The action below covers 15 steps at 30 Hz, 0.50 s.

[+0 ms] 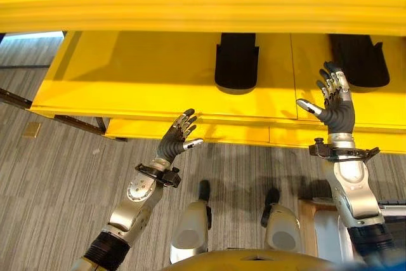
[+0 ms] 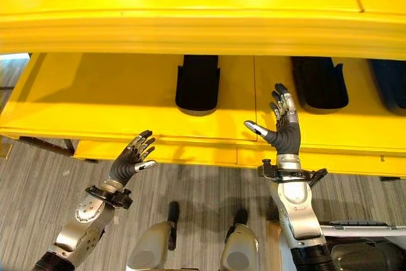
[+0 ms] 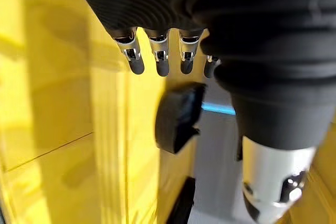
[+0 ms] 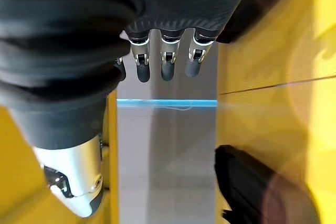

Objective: Move parts from the plastic box to the shelf.

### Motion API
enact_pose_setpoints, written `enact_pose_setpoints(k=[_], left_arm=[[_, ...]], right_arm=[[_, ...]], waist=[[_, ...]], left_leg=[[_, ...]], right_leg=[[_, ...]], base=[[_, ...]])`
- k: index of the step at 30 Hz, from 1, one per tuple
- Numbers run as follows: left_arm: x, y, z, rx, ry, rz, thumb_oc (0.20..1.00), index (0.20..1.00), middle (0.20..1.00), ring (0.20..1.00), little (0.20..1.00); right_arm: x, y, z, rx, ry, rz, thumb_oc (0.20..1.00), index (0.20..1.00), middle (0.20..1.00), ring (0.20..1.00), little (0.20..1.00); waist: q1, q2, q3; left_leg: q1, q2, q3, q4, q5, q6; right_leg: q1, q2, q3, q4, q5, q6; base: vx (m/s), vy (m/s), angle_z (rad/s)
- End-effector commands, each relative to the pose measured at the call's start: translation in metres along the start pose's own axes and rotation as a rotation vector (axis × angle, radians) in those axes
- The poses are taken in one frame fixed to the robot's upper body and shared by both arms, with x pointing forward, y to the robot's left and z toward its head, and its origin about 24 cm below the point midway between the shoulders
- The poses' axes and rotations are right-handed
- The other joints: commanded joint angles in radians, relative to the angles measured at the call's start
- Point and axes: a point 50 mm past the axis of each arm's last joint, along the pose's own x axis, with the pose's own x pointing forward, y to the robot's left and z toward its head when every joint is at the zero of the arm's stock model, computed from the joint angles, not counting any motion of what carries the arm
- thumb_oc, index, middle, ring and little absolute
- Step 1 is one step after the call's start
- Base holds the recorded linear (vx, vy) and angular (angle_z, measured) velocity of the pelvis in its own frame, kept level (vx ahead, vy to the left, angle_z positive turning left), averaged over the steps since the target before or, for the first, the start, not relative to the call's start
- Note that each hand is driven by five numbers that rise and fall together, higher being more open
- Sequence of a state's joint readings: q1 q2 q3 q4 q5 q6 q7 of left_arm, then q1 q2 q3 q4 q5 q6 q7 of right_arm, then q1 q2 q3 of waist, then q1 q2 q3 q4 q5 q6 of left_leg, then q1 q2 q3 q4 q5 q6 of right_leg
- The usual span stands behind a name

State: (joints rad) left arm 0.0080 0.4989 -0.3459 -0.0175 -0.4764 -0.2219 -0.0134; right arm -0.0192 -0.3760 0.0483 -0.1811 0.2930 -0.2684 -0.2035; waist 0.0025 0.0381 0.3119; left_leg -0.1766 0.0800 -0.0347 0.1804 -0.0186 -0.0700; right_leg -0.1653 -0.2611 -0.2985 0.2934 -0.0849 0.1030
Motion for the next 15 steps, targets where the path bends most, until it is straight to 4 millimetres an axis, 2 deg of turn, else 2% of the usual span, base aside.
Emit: enact_pose_setpoints(k=[1, 5, 6, 13, 15], left_arm=[[0.011, -0.003, 0.016, 0.175, -0.095, -0.046, 1.0, 1.0, 1.0, 1.0, 1.0], [0.023, -0.002, 0.019, 0.446, -0.108, -0.07, 1.0, 1.0, 1.0, 1.0, 1.0], [0.027, -0.002, 0.015, 0.58, -0.09, -0.091, 1.0, 1.0, 1.0, 1.0, 1.0], [0.037, 0.002, 0.001, 0.809, -0.037, -0.127, 1.0, 1.0, 1.0, 1.0, 1.0], [0.039, 0.002, -0.001, 0.825, -0.032, -0.127, 1.0, 1.0, 1.0, 1.0, 1.0]], right_arm=[[0.002, -0.002, 0.029, 0.035, -0.145, 0.013, 1.0, 1.0, 1.0, 1.0, 1.0], [0.002, -0.001, 0.028, 0.042, -0.138, 0.017, 1.0, 1.0, 1.0, 1.0, 1.0], [0.002, 0.0, 0.027, 0.045, -0.136, 0.019, 1.0, 1.0, 1.0, 1.0, 1.0], [0.003, -0.001, 0.029, 0.039, -0.145, 0.016, 1.0, 1.0, 1.0, 1.0, 1.0], [0.003, -0.001, 0.029, 0.036, -0.147, 0.013, 1.0, 1.0, 1.0, 1.0, 1.0]], waist=[[-0.009, -0.018, -0.057], [-0.015, -0.02, -0.069], [-0.019, -0.022, -0.073], [-0.024, -0.025, -0.074], [-0.023, -0.025, -0.074]], left_leg=[[0.005, 0.026, -0.006, -0.061, 0.046, 0.006], [0.011, 0.029, -0.002, -0.056, 0.036, 0.004], [0.013, 0.032, 0.001, -0.056, 0.035, 0.004], [0.01, 0.032, 0.005, -0.052, 0.028, 0.003], [0.008, 0.032, 0.005, -0.048, 0.026, 0.004]], right_leg=[[0.02, 0.018, 0.004, 0.029, -0.031, 0.023], [0.019, 0.018, 0.011, 0.036, -0.036, 0.026], [0.017, 0.019, 0.013, 0.038, -0.036, 0.028], [0.009, 0.017, 0.021, 0.046, -0.039, 0.031], [0.007, 0.016, 0.022, 0.049, -0.04, 0.031]], base=[[0.06, -0.01, -0.01], [0.05, -0.006, -0.02], [0.03, -0.004, -0.03], [0.02, 0.003, -0.05], [0.01, 0.003, -0.06]])
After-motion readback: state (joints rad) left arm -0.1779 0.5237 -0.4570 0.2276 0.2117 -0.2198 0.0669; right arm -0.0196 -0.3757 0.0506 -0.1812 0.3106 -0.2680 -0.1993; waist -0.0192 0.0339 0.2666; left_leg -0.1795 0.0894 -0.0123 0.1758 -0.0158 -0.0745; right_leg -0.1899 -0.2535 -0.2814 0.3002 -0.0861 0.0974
